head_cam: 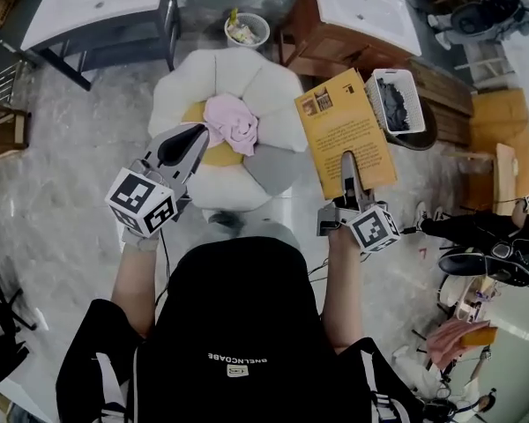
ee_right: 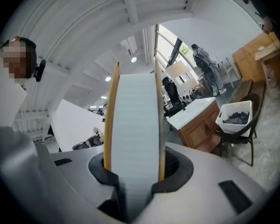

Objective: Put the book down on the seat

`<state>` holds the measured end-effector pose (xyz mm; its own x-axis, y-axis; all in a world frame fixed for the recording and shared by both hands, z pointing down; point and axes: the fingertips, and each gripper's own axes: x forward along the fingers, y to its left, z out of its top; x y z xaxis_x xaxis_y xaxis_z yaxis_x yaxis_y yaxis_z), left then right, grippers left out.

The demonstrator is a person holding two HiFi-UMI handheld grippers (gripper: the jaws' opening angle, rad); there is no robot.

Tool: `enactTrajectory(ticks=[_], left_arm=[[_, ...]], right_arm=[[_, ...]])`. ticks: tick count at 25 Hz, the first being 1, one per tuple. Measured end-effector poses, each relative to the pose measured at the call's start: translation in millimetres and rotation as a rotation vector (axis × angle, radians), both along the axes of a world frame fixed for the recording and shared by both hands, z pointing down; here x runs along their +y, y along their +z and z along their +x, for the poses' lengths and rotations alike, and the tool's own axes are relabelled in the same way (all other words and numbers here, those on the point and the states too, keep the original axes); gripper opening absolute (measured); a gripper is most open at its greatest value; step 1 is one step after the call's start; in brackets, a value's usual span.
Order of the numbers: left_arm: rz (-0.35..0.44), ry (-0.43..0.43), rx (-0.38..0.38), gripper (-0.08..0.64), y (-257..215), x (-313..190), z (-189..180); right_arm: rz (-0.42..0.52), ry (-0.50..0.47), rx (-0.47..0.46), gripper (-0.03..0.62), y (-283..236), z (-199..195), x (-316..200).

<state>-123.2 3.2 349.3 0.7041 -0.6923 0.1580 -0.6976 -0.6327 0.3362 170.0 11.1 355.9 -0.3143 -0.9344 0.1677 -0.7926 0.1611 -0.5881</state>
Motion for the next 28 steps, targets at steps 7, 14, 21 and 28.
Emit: enactTrajectory(ticks=[7,14,21,28], left_arm=[[-0.031,-0.077,0.019,0.017,39.2,14.4,-49.1],[-0.077,-0.184,0.008,0.017,66.7,25.1,-69.4],[-0.14,-0.279,-0.066,0.017,87.2,23.7,-67.0],[-0.242,-0.362,-0.133,0.021,113.6,18.1,-52.1]], right_arm=[[-0.165,-0.006,0.037,0.161,61.8,-26.4,-6.1],[-0.335,-0.071,0.043,0.161,139.9,-31.5,-26.6],[-0.499,-0.173,0.073,0.161,228.0,-32.7,-53.8],[-0.673,-0.256,0.123,0.161,319.5,-19.8,-70.5]])
